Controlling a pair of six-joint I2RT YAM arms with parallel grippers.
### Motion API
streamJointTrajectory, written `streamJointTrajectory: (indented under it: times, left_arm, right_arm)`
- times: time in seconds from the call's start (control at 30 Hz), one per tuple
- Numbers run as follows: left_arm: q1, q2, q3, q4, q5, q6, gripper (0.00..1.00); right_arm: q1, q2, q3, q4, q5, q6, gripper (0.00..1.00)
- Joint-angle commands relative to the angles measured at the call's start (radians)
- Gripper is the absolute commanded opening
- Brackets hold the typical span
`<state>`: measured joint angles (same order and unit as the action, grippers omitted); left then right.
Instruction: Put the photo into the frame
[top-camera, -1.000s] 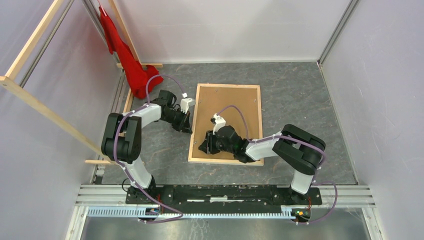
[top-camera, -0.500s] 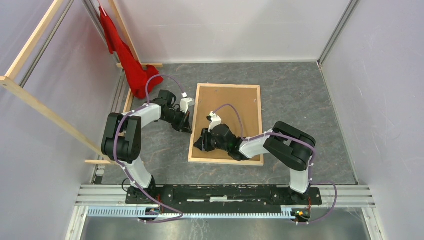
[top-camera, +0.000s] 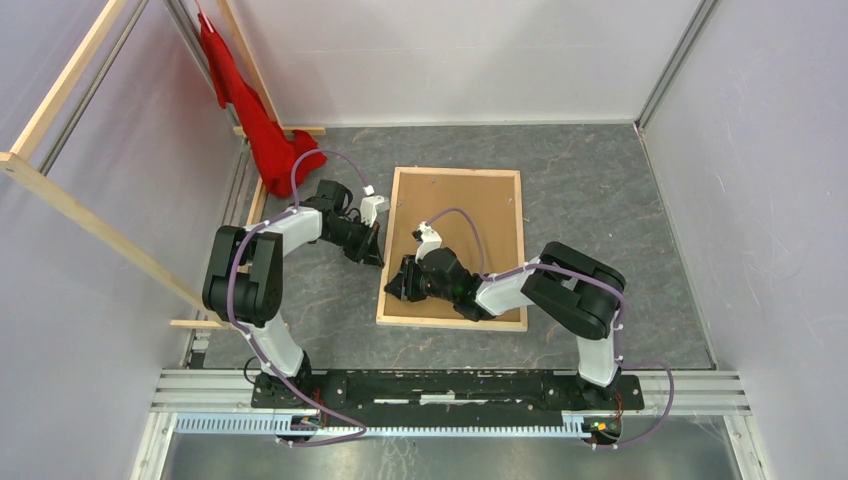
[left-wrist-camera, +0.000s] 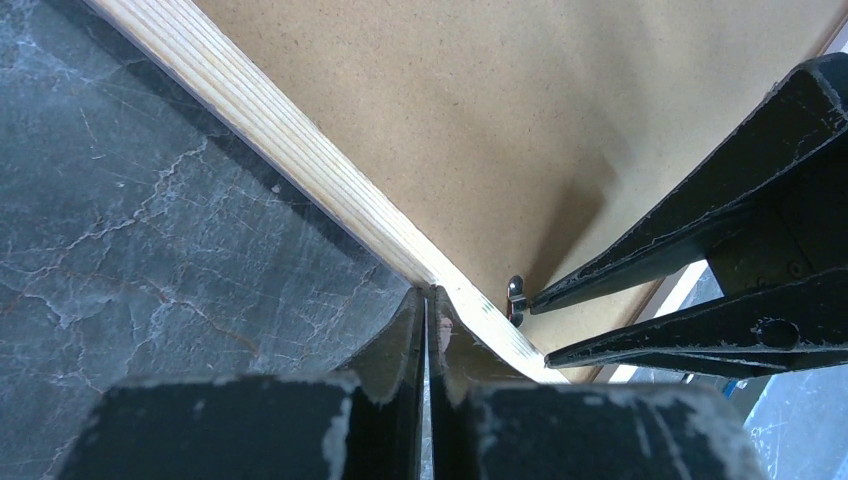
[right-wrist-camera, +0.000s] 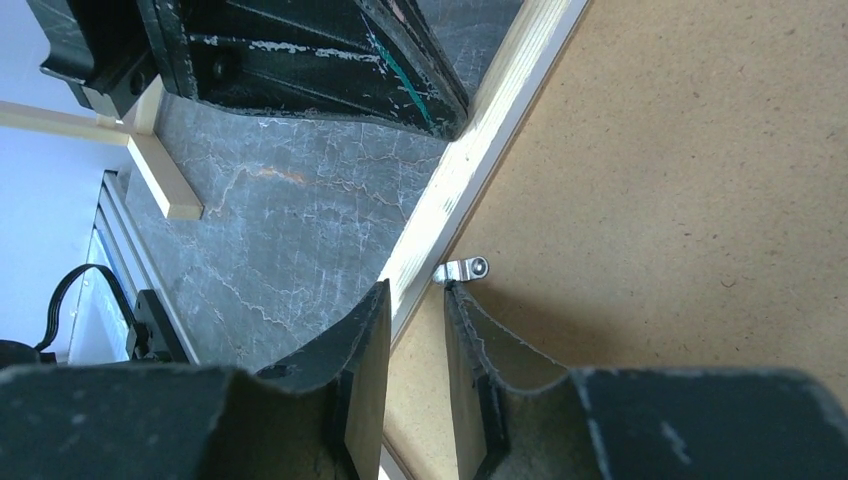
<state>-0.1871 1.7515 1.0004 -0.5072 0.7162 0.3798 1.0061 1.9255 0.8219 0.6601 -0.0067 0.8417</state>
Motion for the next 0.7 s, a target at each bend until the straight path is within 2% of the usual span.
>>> streamJointTrajectory:
  times: [0.0,0.67]
  left_arm:
    - [-0.006,0.014,-0.005,0.022,-0.021,0.031,0.06]
    - [-0.006,0.018,-0.015,0.025,-0.011,0.038,0.05]
  right_arm:
    - [-0.004,0.018,0.023,0.019,0.02,0.01,0.32]
    - [-0.015,0.037,0.034,0.06,0.043,0.054,0.31]
